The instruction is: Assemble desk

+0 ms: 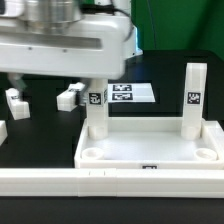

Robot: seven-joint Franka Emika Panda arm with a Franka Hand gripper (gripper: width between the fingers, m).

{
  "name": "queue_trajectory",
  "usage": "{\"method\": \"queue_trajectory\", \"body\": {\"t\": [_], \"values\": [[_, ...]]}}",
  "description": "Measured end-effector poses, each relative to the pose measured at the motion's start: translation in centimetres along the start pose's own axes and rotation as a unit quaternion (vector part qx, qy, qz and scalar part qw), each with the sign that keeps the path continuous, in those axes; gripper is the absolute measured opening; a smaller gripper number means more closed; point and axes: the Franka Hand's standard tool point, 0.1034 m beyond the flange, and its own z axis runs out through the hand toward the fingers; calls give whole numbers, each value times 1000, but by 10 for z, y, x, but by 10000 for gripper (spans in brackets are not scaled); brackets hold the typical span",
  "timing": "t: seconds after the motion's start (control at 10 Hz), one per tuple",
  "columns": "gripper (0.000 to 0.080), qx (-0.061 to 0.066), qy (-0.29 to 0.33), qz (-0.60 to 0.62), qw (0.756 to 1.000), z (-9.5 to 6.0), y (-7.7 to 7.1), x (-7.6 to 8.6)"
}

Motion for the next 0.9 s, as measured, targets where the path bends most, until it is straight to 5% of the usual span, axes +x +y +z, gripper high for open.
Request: {"method": "queue_trajectory", "body": {"t": [0.1,0.5,0.7,0.9], "values": [[649,-2,8,4,1000,7,19,-16],[649,-4,8,7,1000,11,23,-21],[649,26,-23,51,998,8,56,-34],[649,69,-49,118,989,16,89,-75]]}}
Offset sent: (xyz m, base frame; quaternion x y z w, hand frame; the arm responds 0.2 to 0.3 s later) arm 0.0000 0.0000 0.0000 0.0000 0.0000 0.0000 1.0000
